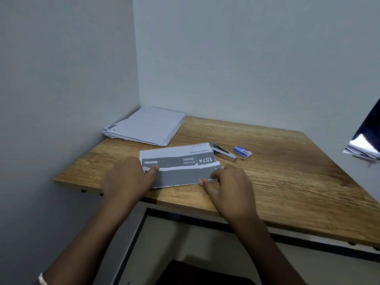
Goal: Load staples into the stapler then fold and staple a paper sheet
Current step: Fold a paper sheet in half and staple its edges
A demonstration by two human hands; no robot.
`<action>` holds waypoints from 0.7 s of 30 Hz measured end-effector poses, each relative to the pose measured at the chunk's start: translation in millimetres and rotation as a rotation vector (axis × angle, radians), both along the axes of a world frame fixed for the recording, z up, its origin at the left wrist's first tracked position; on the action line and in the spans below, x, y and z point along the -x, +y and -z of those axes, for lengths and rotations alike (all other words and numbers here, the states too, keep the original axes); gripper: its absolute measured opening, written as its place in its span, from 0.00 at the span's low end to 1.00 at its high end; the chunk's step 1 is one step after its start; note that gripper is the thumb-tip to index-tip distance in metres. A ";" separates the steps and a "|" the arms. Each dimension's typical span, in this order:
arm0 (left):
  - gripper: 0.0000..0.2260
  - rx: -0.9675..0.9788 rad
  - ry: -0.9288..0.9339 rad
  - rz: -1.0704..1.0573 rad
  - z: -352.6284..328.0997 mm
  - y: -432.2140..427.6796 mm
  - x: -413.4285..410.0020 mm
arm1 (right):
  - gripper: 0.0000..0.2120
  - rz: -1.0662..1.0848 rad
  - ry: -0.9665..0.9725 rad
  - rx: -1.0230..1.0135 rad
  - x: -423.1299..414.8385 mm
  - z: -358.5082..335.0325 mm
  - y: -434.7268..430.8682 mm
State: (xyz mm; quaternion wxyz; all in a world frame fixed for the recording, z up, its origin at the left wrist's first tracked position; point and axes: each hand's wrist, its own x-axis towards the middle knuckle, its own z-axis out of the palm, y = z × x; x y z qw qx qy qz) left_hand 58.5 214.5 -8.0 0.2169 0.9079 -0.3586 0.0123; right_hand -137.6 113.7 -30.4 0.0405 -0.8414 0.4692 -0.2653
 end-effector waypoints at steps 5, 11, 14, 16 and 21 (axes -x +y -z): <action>0.18 0.172 0.159 0.052 4.6 15.5 5.4 | 0.20 -0.056 0.005 -0.013 4.5 5.3 3.7; 0.10 0.865 0.817 -0.044 13.5 26.7 20.5 | 0.18 -0.056 -0.018 0.025 6.0 7.1 7.8; 0.23 1.034 1.078 -0.122 7.5 29.2 21.7 | 0.17 -0.060 -0.023 0.036 7.7 9.0 8.9; 0.25 1.063 1.233 -0.160 1.1 31.2 21.0 | 0.17 -0.062 -0.021 0.044 8.9 9.8 9.3; 0.10 0.812 1.409 -0.026 -7.1 22.7 22.3 | 0.16 -0.084 -0.037 0.041 10.2 10.3 7.6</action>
